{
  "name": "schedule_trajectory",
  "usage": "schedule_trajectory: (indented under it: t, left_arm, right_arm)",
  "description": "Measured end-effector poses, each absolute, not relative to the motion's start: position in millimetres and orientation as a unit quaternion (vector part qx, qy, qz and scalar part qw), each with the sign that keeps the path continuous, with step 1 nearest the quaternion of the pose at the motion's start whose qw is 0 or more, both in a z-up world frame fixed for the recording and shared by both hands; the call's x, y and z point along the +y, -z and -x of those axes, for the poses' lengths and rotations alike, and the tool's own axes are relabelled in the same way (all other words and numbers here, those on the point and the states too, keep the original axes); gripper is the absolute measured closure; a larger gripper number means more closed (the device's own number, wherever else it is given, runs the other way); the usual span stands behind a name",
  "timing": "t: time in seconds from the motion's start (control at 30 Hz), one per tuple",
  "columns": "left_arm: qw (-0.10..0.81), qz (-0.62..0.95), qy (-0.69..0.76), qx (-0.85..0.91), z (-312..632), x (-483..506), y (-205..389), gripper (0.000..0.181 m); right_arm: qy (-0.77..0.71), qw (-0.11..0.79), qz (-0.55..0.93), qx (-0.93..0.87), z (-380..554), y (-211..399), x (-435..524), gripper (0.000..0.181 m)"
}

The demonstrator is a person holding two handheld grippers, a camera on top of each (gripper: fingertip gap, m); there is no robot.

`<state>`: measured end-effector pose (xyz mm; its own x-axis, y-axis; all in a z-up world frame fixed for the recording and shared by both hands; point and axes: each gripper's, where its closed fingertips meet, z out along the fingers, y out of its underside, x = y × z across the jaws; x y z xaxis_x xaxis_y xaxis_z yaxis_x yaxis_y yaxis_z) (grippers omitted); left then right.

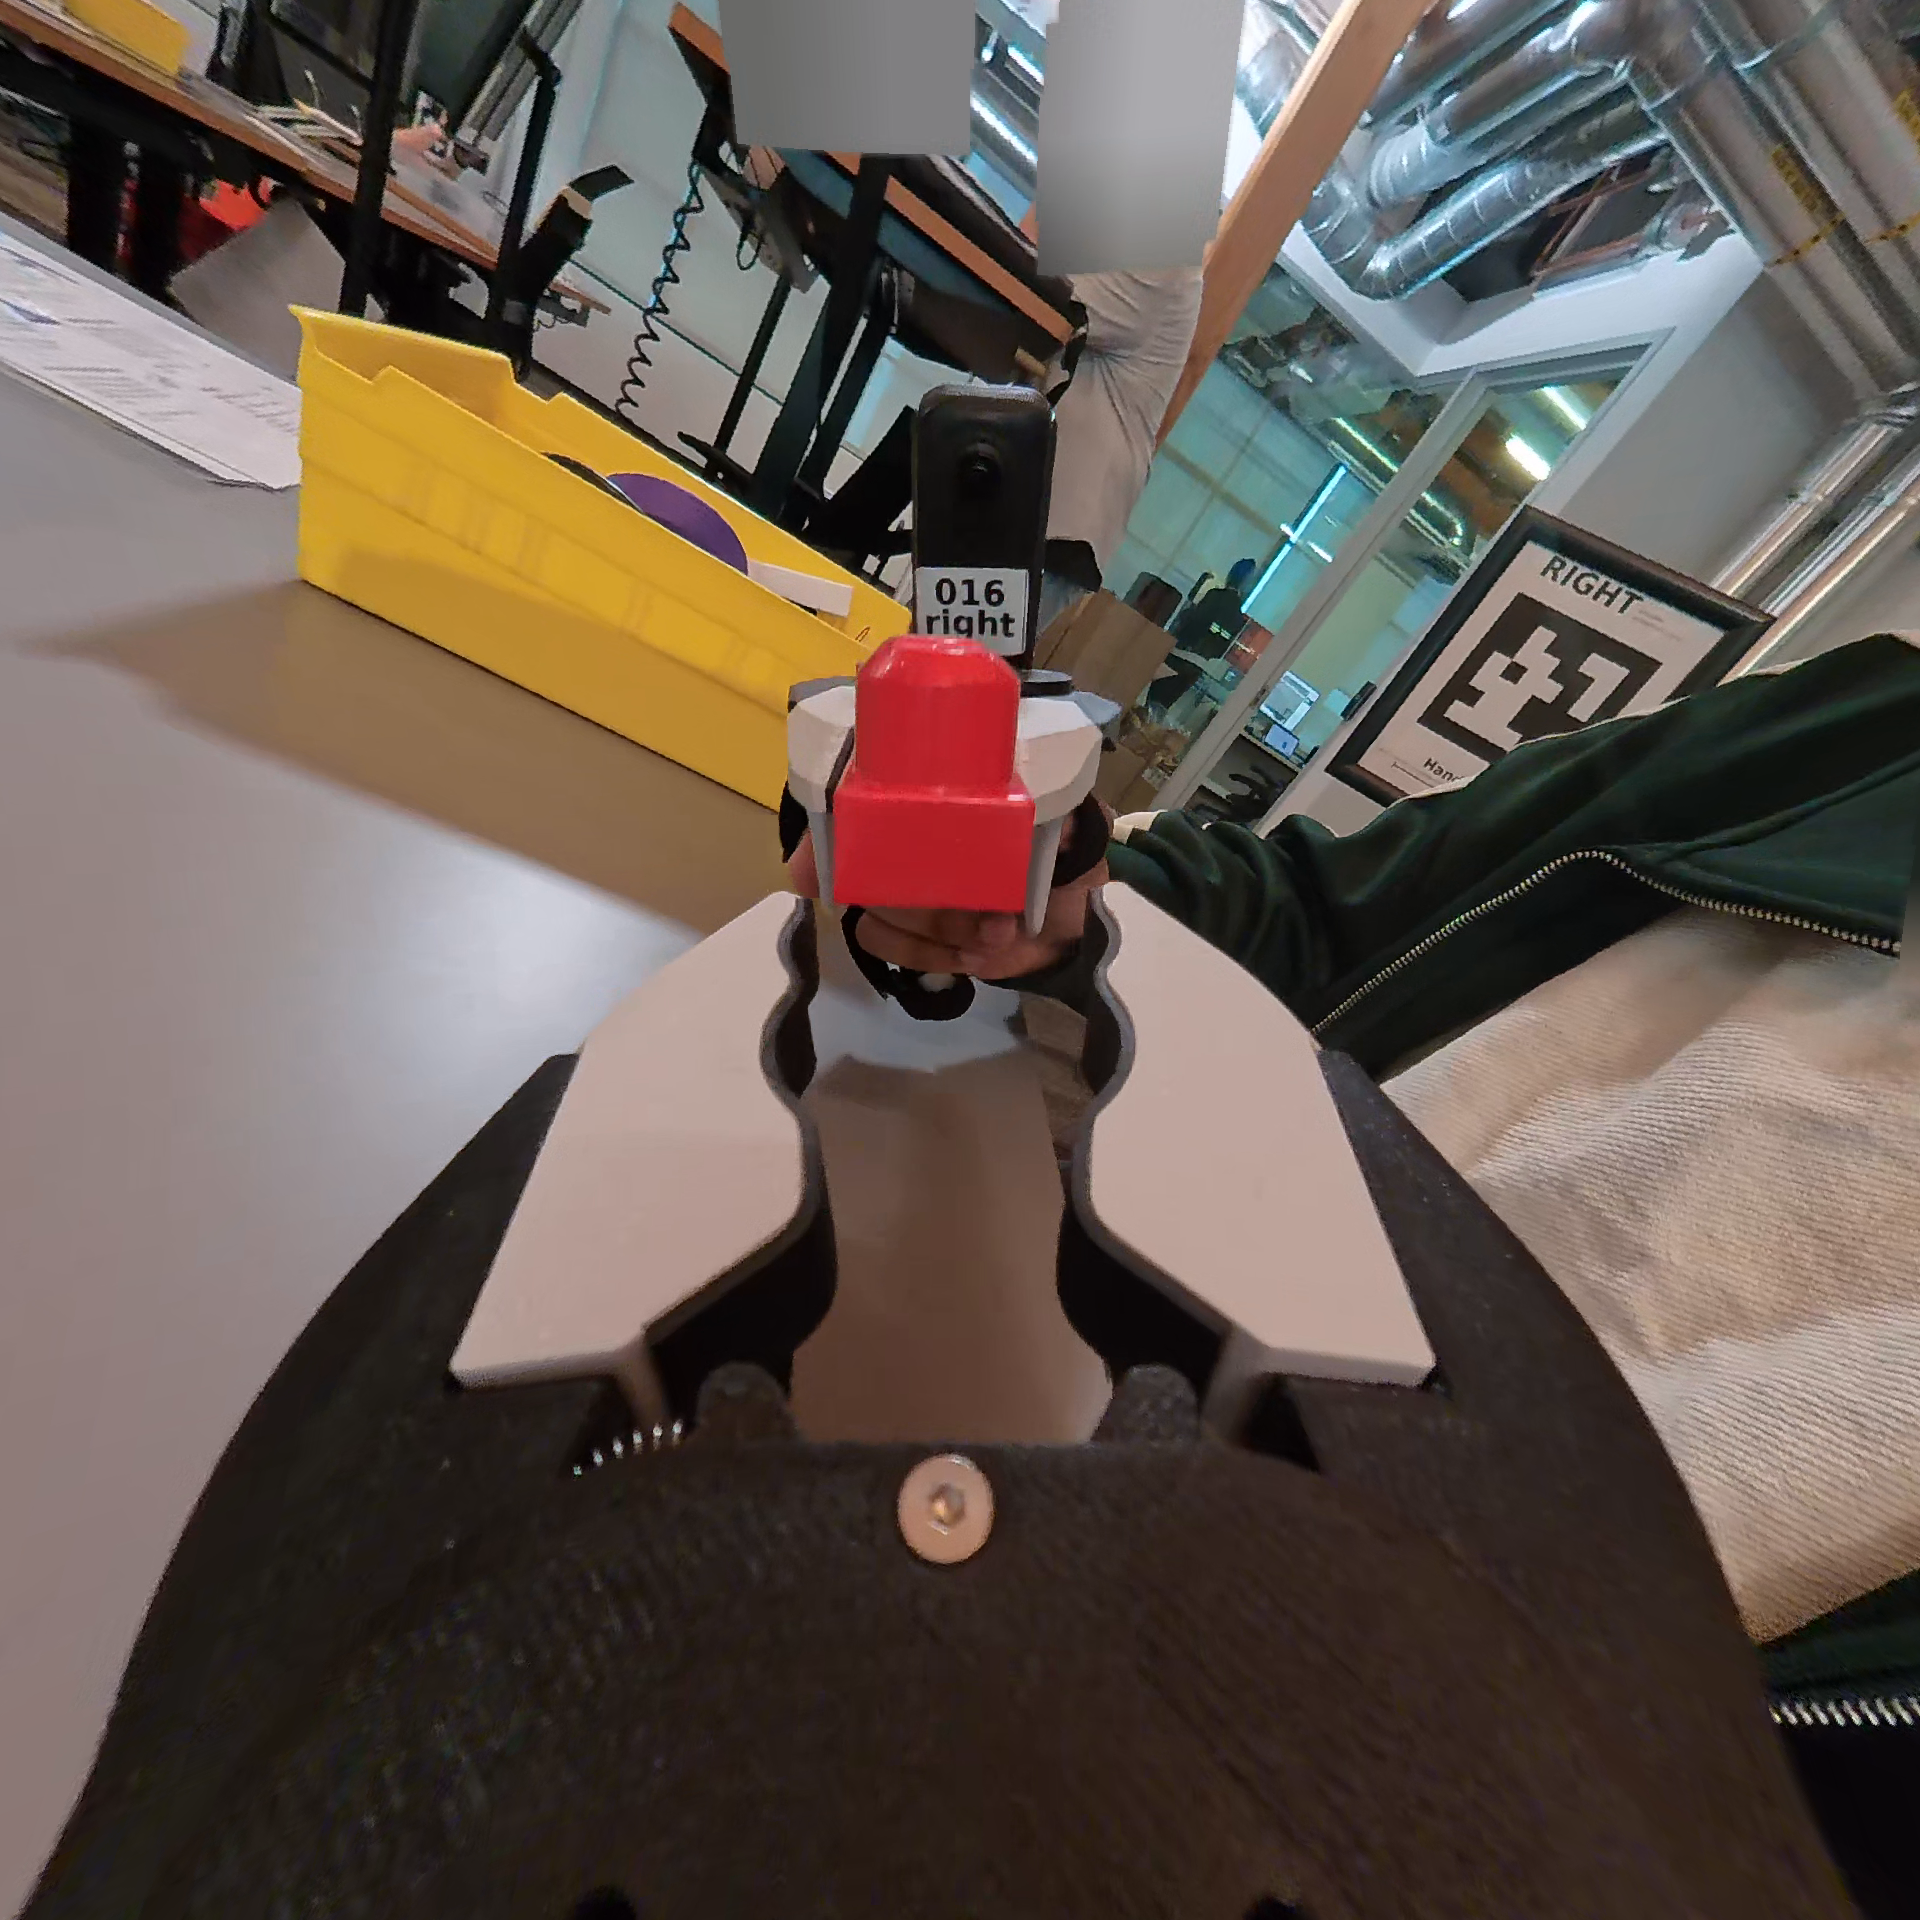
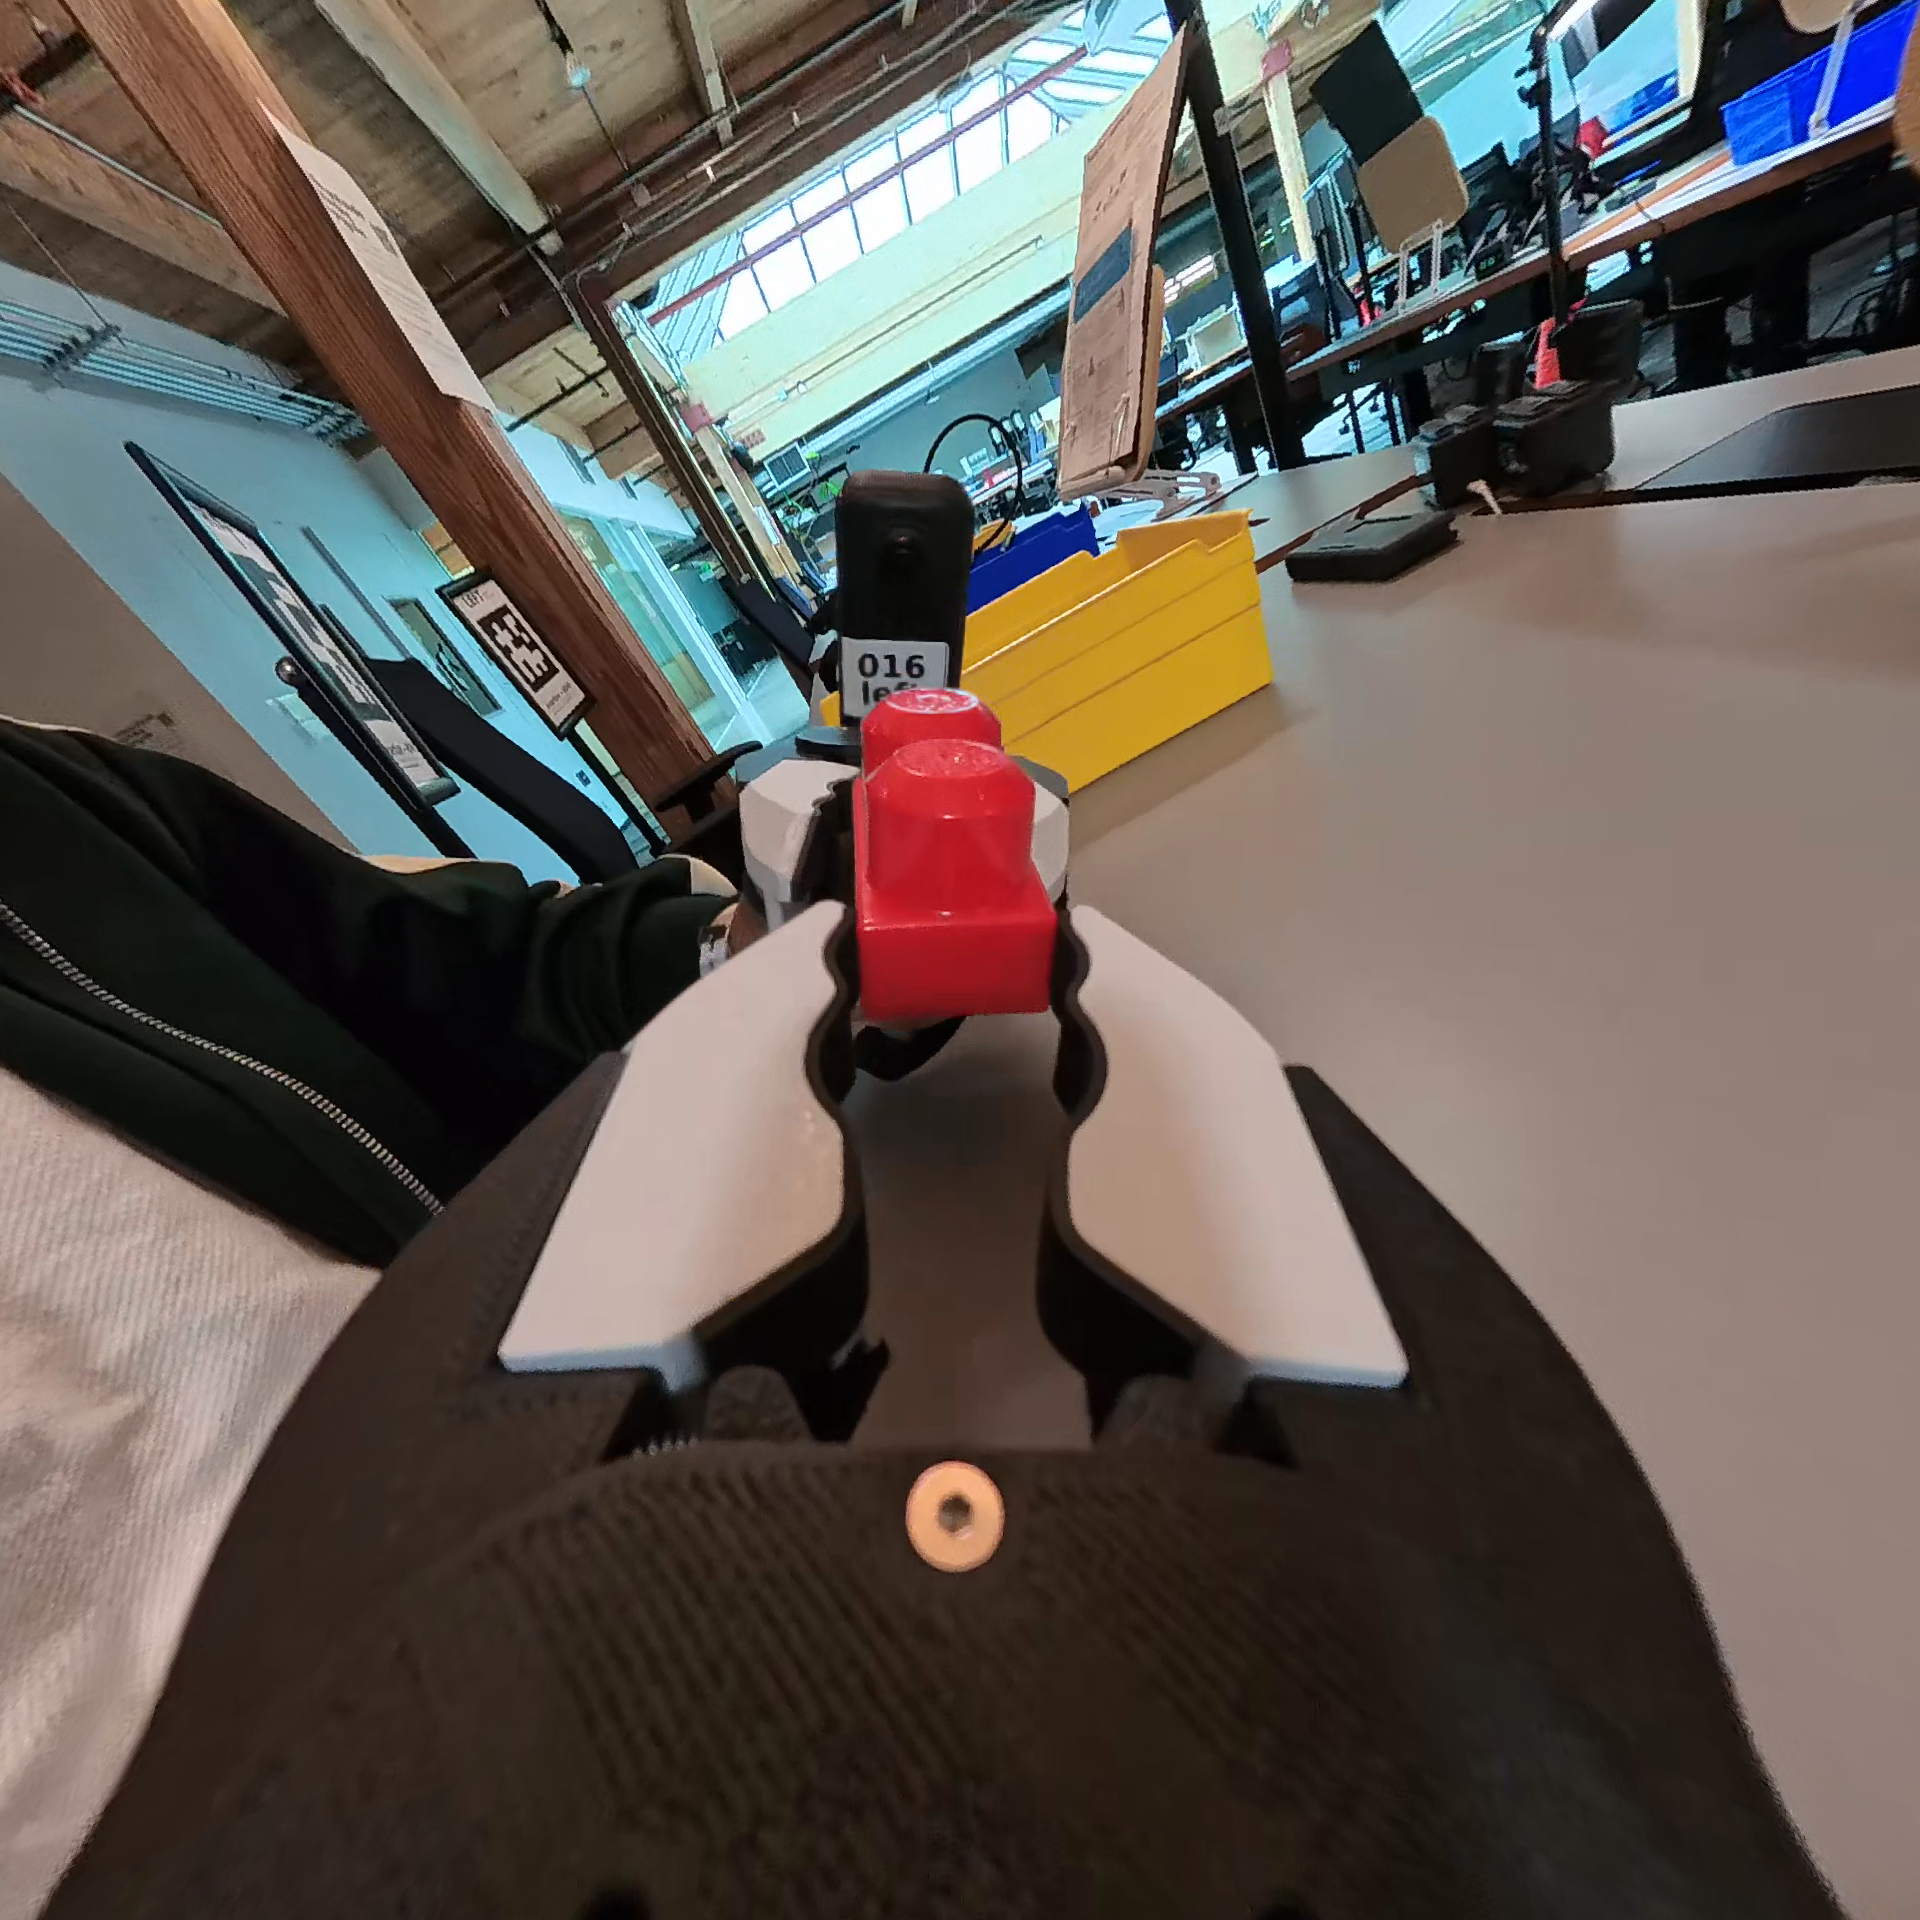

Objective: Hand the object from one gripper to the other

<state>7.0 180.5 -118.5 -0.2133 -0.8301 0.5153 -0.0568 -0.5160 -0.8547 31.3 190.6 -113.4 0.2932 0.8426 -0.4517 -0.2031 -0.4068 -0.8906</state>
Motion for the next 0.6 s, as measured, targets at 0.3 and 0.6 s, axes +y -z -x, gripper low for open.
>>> schedule_trajectory:
  t: [0.3, 0.6]
  left_arm:
    - [0.300, 0.553, 0.674, 0.387, -8.1, 181.2, 117.4, 0.143]
    - [0.296, 0.567, 0.660, 0.394, -8.1, 181.6, 119.1, 0.144]
  right_arm:
    - [-0.518, 0.487, 0.646, -0.277, -22.4, 117.9, 186.2, 0.146]
    - [-0.522, 0.498, 0.636, -0.274, -23.9, 118.6, 188.0, 0.141]
